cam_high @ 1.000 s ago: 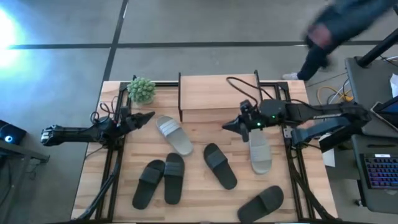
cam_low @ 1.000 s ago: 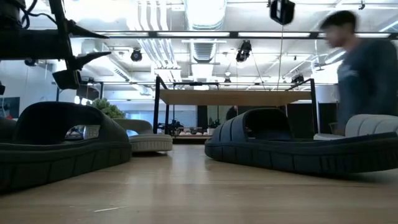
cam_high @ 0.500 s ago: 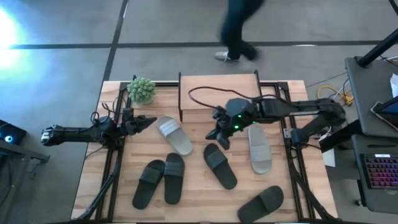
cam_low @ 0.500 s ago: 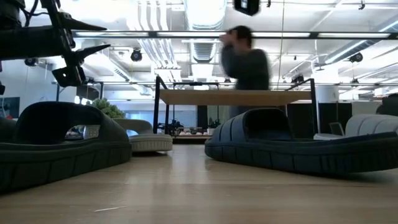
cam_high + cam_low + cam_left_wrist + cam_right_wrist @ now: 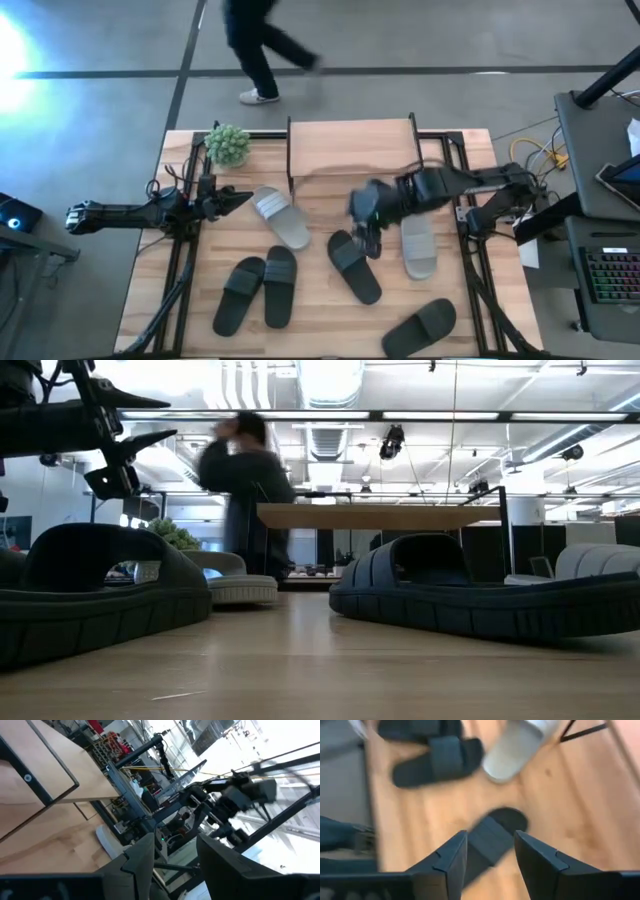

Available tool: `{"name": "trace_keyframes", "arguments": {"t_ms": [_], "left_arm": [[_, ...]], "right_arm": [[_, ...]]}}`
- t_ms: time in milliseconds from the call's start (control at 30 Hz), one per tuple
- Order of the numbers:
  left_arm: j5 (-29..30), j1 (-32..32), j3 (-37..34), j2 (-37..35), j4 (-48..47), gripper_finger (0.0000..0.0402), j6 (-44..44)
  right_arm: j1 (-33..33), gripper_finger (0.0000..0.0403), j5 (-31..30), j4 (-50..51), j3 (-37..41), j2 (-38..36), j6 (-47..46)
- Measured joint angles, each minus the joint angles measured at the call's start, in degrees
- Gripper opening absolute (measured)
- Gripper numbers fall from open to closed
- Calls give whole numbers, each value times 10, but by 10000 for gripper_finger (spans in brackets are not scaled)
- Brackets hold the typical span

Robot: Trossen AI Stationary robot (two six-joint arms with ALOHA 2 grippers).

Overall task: Pick and place slides into the shelf
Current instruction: Put the black slide under the shelf

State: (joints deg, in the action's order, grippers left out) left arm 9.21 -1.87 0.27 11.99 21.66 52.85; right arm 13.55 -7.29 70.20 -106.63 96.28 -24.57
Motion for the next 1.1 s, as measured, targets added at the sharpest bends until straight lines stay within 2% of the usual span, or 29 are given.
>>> {"name": "trace_keyframes", "arguments": {"t_ms": [133,400,467,633,700,833,1000,1100], "left_arm": [[-2,0,0,0,-1,134,-27],[-24,0,0,0,-1,134,-72],[-26,0,0,3,-1,134,-73],[-41,0,0,11,-3,134,-73],[-44,0,0,14,-3,134,-73],[-45,0,0,22,-3,134,-73],[-46,0,0,26,-4,134,-71],[-47,0,0,26,-3,134,-71]], "right_arm": [[56,160,-122,36,12,15,32],[128,155,-181,57,83,21,20],[135,155,-179,44,110,21,14],[144,155,-107,-51,190,39,19],[145,155,-105,-84,207,56,22],[145,155,-122,-116,221,88,42],[146,155,-180,-140,225,128,55],[146,155,-187,-144,218,155,55]]}}
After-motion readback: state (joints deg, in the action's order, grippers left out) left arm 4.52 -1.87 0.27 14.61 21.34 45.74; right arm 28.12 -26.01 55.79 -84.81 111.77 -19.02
